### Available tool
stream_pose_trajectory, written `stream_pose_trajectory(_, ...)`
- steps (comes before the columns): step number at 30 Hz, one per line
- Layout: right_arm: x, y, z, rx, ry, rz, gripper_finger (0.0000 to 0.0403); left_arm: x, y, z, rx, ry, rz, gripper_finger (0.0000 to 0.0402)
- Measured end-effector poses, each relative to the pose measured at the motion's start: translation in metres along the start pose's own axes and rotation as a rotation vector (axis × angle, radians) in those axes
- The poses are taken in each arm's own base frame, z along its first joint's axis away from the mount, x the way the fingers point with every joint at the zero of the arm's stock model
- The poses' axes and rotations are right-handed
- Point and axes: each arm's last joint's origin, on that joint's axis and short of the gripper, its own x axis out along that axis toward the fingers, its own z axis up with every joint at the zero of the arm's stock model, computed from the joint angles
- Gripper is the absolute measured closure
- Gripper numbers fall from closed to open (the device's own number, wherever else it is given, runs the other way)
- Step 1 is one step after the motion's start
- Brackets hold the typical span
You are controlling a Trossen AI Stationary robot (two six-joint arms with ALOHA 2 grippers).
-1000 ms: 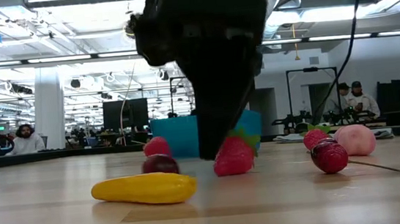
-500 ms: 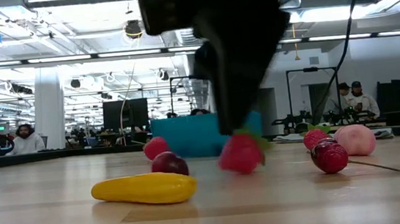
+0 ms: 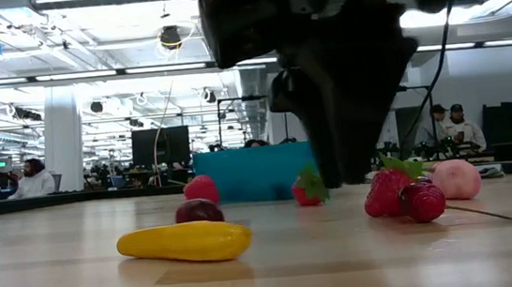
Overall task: Pick and placing Produce into tupperware
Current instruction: Put the red cherry into the blue bin
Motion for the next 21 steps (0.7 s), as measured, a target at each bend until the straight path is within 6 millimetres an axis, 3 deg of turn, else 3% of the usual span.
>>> stream_pose_trajectory(5,0.0002,0.0023,-0.0098,-0.017,0.088,-0.042,0.0215,0.0,0.0,0.0001,0.0,0.0,0.0,0.0162)
stream_pose_trajectory(21,-0.0077,0.0076,-0.0111,-0.002,0.118,-0.028,0.0211,0.0001,0.0008,-0.0011,0.012,0.011,0.006,0.0162)
